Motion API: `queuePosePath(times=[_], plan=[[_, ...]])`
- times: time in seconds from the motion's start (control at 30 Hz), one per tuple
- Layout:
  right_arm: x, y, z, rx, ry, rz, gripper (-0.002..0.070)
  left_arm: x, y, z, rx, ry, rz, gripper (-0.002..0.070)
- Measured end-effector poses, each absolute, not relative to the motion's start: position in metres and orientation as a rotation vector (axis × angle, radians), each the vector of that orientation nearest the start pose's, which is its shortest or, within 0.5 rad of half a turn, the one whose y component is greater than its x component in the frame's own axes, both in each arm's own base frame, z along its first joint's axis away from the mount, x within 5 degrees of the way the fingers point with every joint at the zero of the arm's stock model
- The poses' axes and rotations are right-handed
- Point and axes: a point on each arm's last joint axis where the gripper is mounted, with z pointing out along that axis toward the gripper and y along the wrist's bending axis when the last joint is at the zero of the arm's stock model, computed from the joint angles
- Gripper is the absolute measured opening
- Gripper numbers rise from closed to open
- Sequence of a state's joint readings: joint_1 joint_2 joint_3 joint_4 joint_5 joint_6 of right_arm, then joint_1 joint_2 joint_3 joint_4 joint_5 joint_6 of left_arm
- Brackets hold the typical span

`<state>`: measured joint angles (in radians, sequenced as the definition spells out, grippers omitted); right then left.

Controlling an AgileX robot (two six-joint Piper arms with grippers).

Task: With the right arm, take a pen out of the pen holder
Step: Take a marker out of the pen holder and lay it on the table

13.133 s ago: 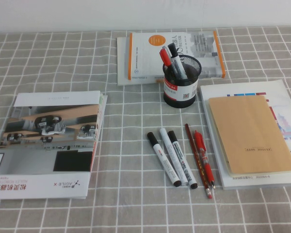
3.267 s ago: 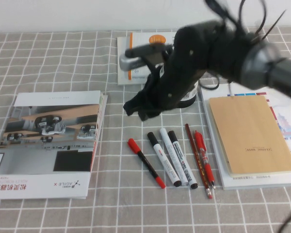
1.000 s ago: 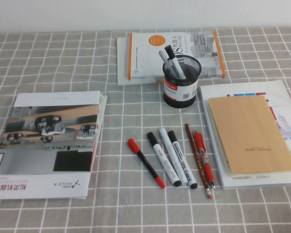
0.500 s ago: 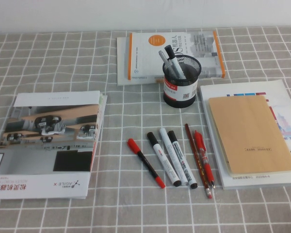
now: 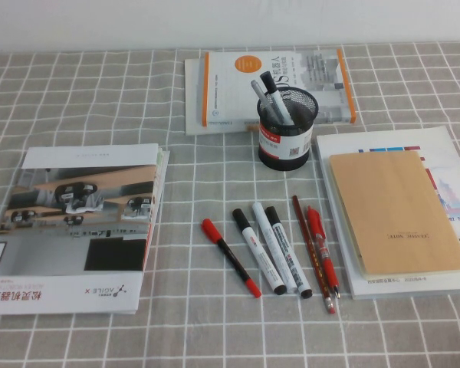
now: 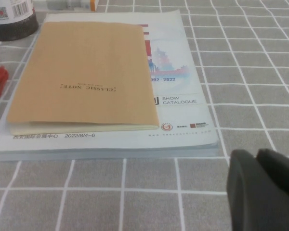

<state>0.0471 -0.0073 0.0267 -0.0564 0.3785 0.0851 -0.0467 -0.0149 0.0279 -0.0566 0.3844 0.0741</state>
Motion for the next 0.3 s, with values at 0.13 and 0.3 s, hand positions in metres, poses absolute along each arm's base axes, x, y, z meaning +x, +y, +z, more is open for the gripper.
queuePosePath(times=[0.13, 0.3], plan=[[0.0526, 0.0013, 0.1706, 0.011, 1.882, 0.054, -0.0012, 0.0520, -0.0044, 0.1701, 0.079, 1.879, -0.037, -0.0005], [0.0526, 0.0025, 0.1706, 0.032, 1.882, 0.088, -0.0012, 0.0520, -0.0044, 0.1701, 0.079, 1.879, -0.037, -0.0005]])
